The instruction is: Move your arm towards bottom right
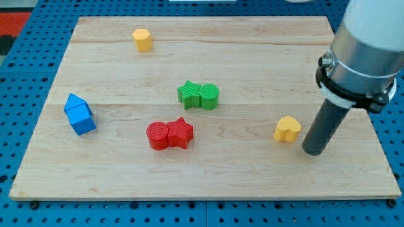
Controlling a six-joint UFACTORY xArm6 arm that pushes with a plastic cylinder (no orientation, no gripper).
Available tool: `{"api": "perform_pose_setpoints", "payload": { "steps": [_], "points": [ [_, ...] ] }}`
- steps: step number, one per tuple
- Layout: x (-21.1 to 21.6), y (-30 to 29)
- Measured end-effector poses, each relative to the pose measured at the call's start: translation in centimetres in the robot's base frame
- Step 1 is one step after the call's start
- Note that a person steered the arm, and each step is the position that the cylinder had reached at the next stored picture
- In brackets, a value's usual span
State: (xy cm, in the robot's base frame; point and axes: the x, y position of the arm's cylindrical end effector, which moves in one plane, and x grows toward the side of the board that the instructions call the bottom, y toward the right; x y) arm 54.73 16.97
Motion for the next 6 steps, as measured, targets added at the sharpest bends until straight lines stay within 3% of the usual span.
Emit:
{"api": "perform_pose_setpoints", "payload": {
  "steps": [5, 6],
  "points": [
    [2.1, -0.9],
    [4.4, -0.7]
  ]
}}
